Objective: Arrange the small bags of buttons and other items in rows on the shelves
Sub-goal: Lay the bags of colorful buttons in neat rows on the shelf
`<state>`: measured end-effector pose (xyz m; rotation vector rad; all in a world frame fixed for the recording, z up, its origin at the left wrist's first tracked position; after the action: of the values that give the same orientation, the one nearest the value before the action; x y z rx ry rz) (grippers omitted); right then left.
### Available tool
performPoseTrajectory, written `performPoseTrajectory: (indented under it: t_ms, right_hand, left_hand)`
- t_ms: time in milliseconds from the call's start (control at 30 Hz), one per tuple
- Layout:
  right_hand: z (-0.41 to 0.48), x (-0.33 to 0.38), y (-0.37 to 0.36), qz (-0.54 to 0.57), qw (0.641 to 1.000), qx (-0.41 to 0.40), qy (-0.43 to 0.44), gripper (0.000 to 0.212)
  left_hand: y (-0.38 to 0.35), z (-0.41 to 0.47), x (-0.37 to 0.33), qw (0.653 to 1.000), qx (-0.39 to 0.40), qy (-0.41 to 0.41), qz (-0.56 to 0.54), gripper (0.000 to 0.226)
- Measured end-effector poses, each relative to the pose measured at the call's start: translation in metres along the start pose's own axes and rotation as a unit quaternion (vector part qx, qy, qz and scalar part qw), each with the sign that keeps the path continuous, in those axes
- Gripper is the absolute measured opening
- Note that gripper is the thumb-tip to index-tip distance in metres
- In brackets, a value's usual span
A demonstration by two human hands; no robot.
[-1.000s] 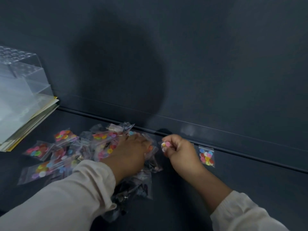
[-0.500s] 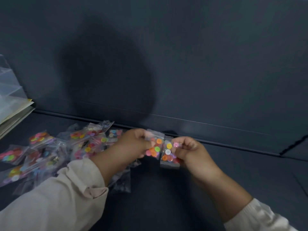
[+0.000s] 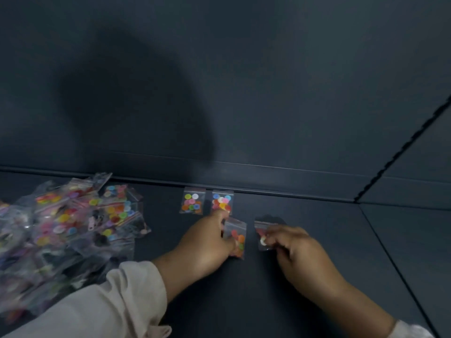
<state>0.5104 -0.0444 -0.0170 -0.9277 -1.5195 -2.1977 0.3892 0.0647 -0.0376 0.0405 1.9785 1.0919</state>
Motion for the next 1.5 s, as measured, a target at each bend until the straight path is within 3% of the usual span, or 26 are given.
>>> performPoseTrajectory:
  t_ms: [67, 133, 167, 233, 333, 400, 533, 1167, 1367, 1500]
  right_hand:
    - [-0.008, -0.002, 0.0, -0.003, 1.0, 0.017, 0.001, 0.037]
    - [-0.013, 0.002, -0.002, -0.038, 0.999, 0.032, 0.022, 0.036]
    - [-0.016, 0.001, -0.007, -0.059, 0.997, 0.05, 0.025, 0.04]
    - [-0.022, -0.003, -0.016, -0.118, 0.989, 0.09, 0.024, 0.049]
    - [-0.023, -0.019, -0.021, -0.178, 0.975, 0.13, 0.0, 0.054]
    - [-0.017, -0.024, -0.018, -0.17, 0.976, 0.137, -0.009, 0.061]
    - [-0.003, -0.038, -0.016, -0.144, 0.979, 0.145, -0.017, 0.079]
    - [0.029, -0.051, -0.013, -0.133, 0.981, 0.139, -0.014, 0.06]
    - [0.03, -0.043, -0.006, -0.072, 0.991, 0.109, -0.035, 0.06]
    - [0.039, -0.008, -0.007, -0.069, 0.994, 0.086, -0.001, 0.056]
  left_hand:
    - [0.013, -0.008, -0.015, 0.988, -0.094, -0.032, 0.123, 0.059]
    - [0.013, -0.019, -0.028, 0.962, -0.148, -0.085, 0.213, 0.051]
    - [0.005, -0.026, -0.035, 0.949, -0.146, -0.122, 0.252, 0.041]
    - [-0.026, -0.034, -0.035, 0.921, -0.071, -0.164, 0.347, 0.034]
    - [-0.044, -0.031, -0.031, 0.889, -0.043, -0.169, 0.423, 0.054]
    - [-0.049, -0.024, -0.037, 0.892, -0.013, -0.165, 0.42, 0.063]
    - [-0.052, 0.0, -0.051, 0.887, -0.025, -0.176, 0.426, 0.065]
    - [-0.06, 0.038, -0.047, 0.892, -0.028, -0.156, 0.423, 0.068]
    - [-0.045, 0.03, -0.049, 0.897, -0.069, -0.16, 0.406, 0.069]
    - [-0.014, 0.012, -0.043, 0.899, -0.107, -0.143, 0.399, 0.069]
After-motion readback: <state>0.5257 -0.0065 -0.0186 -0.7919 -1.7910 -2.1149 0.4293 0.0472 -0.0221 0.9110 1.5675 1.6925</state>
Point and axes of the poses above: each hand's wrist, its own z-axis towards the middle knuckle, its own y-axis out of the back of the hand, x = y × z, the point moved 10 cm from there along z, towards the middle knuckle, and after that the axes turned 14 degrees about z, right-handed, at the moved point
